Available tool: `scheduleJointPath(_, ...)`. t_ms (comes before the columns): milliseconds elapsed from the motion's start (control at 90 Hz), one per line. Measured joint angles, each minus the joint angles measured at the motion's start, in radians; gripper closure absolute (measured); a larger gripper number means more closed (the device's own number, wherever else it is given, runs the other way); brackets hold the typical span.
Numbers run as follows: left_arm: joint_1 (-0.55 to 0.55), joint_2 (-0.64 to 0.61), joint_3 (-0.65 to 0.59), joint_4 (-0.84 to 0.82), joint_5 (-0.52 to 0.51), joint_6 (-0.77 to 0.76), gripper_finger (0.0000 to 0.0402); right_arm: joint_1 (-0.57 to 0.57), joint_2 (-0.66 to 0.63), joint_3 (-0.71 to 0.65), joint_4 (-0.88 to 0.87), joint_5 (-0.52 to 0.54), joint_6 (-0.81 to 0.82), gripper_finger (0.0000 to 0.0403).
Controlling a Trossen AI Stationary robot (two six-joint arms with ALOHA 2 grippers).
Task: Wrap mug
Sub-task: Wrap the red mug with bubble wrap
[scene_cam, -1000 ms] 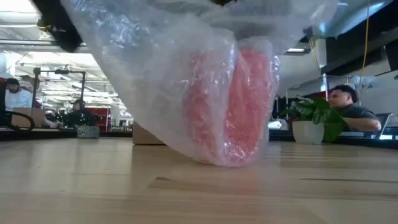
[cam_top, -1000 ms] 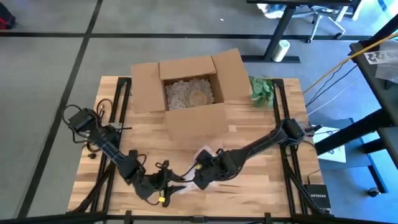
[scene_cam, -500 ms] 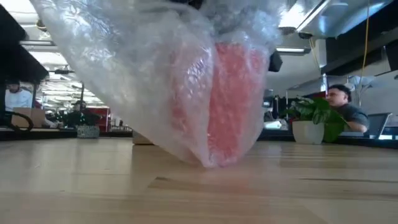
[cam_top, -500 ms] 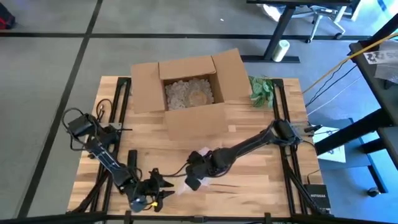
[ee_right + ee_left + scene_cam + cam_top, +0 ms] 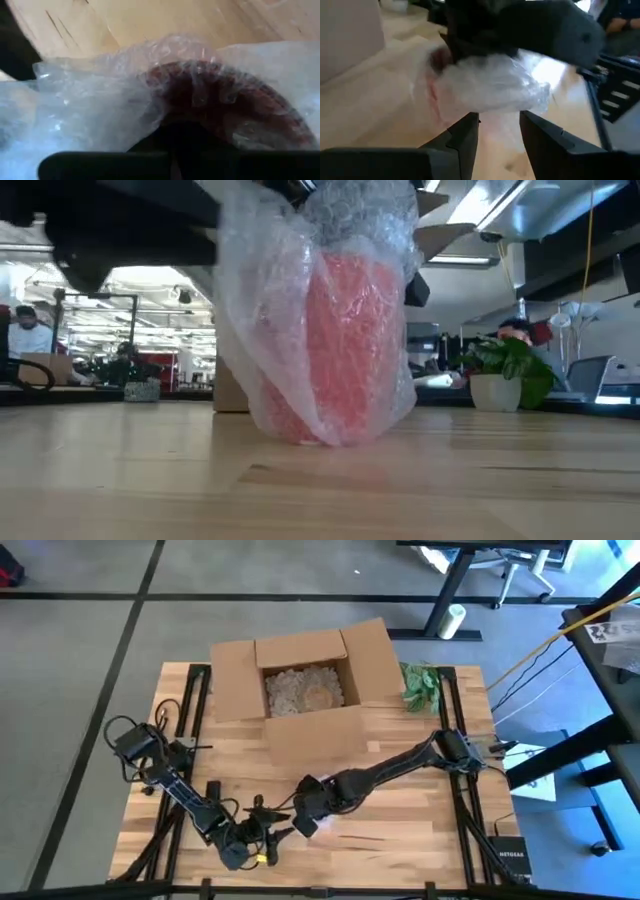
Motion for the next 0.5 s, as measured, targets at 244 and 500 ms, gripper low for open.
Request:
scheduleJointPath(244,0.029,0.000,0.000,0.134,-0.001,0.163,0.0273,0.001,-0.014,-0.003,0.030,-0.041,-0.009,0.0403)
scheduleJointPath(500,0.065,-0.002,0.000,0.064,0.050,0.078,0.0273,0.007,-0.023,0.161,-0.212,-0.036,-0.011,0.0403)
